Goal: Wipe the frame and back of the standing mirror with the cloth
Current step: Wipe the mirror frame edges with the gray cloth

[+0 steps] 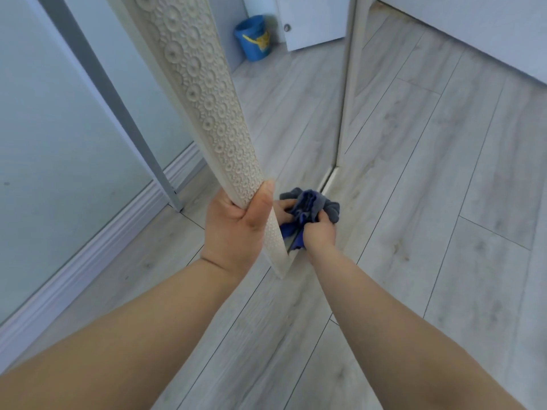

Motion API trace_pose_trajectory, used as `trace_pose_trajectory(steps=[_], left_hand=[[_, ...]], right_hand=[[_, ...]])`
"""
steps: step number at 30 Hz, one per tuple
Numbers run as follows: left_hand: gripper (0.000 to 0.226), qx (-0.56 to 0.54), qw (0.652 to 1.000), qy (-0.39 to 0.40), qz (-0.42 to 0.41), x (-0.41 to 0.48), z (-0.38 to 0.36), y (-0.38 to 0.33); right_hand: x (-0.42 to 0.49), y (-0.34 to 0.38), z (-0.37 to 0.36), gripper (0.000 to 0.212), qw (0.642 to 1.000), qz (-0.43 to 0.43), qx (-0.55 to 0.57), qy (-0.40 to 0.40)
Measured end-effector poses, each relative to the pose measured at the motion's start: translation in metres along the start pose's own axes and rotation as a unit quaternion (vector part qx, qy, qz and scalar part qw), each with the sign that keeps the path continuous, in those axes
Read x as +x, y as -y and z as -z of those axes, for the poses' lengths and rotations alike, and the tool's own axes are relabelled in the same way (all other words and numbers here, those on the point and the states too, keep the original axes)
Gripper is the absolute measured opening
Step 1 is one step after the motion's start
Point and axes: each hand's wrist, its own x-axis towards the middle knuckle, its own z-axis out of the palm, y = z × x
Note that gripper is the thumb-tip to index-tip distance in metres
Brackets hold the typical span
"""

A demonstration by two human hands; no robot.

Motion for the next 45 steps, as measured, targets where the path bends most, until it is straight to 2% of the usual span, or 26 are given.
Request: trace_pose_trajectory(steps=[2,5,8,10,12,14,15,16,17,19,20,22,24,26,28,29,30,31,33,34,35,38,40,43,45], left_hand=[[0.041,-0.007,0.999,-0.009,-0.036,-0.007,0.002,-0.011],[0.041,-0.012,1.0,-0.002,-0.011,-0.009,0.001,-0.02],[0.043,0.043,0.999,-0.007,0.01,-0.009,0.004,-0.024],[0.044,0.06,0.998,-0.013,0.006,-0.012,0.004,-0.029],[0.045,0.086,0.996,-0.005,0.003,-0.012,0.006,-0.029],[0.044,0.112,0.994,0.011,0.006,-0.012,0.011,-0.026],[0.041,0.112,0.993,0.02,0.023,-0.014,0.013,-0.022],[0.044,0.1,0.993,0.027,0.053,-0.019,0.016,-0.02],[0.056,0.076,0.993,0.03,0.087,-0.026,0.018,-0.016],[0.073,0.085,0.979,0.002,0.184,-0.049,0.021,0.001],[0.072,0.13,0.959,-0.013,0.25,-0.063,0.021,0.007],[0.06,0.177,0.904,0.04,0.387,-0.082,0.017,0.016],[0.049,0.118,0.868,0.131,0.465,-0.09,0.008,0.016],[0.044,0.056,0.877,0.149,0.453,-0.087,-0.004,0.015],[0.047,0.041,0.897,0.096,0.43,-0.08,-0.015,0.016],[0.045,0.061,0.907,0.071,0.411,-0.078,-0.019,0.015],[0.044,0.089,0.916,0.057,0.387,-0.078,-0.022,0.016],[0.043,0.12,0.923,0.056,0.36,-0.078,-0.024,0.018],[0.04,0.201,0.927,0.072,0.31,-0.079,-0.027,0.018],[0.037,0.231,0.926,0.077,0.289,-0.08,-0.029,0.017],[0.034,0.247,0.926,0.081,0.275,-0.079,-0.031,0.017],[0.042,0.265,0.915,0.122,0.279,-0.074,-0.041,0.017],[0.052,0.235,0.896,0.195,0.322,-0.072,-0.05,0.017],[0.06,0.191,0.882,0.272,0.333,-0.068,-0.054,0.018],[0.054,0.181,0.894,0.268,0.31,-0.064,-0.05,0.021]], right_hand=[[-0.01,-0.014,0.002,0.045,1.0,-0.013,-0.006,0.004],[-0.034,-0.032,0.004,0.039,0.995,-0.034,-0.083,0.034],[-0.051,-0.027,0.011,0.026,0.987,-0.138,-0.042,0.065],[-0.056,-0.022,0.022,0.024,0.979,-0.126,-0.12,0.104],[-0.054,-0.013,0.034,0.006,0.964,-0.105,-0.204,0.134],[-0.056,-0.001,0.048,0.024,0.968,-0.117,-0.18,0.133],[-0.055,0.001,0.056,0.028,0.977,-0.123,-0.118,0.127],[-0.055,0.002,0.064,0.029,0.984,-0.128,-0.027,0.117],[-0.056,0.001,0.071,0.034,0.979,-0.135,0.084,0.13],[-0.061,-0.002,0.083,0.053,0.926,-0.147,0.289,0.195],[-0.064,-0.003,0.087,0.054,0.903,-0.151,0.34,0.213],[-0.071,-0.005,0.088,0.038,0.897,-0.14,0.339,0.248],[-0.08,-0.012,0.088,0.031,0.904,-0.133,0.277,0.296],[-0.085,-0.017,0.089,0.023,0.91,-0.145,0.208,0.329],[-0.086,-0.019,0.09,0.019,0.907,-0.145,0.187,0.348],[-0.086,-0.017,0.09,0.013,0.91,-0.146,0.206,0.329],[-0.082,-0.016,0.089,0.009,0.912,-0.147,0.244,0.297],[-0.076,-0.017,0.09,0.016,0.919,-0.14,0.278,0.242],[-0.069,-0.018,0.098,0.015,0.943,-0.111,0.29,0.12],[-0.067,-0.021,0.105,0.015,0.949,-0.103,0.282,0.092],[-0.065,-0.026,0.113,0.025,0.95,-0.098,0.274,0.114],[-0.074,-0.042,0.122,0.069,0.917,-0.096,0.23,0.311],[-0.08,-0.055,0.117,0.071,0.879,-0.101,0.243,0.397],[-0.077,-0.058,0.103,0.066,0.874,-0.124,0.312,0.352],[-0.064,-0.046,0.092,0.063,0.904,-0.106,0.318,0.265]])
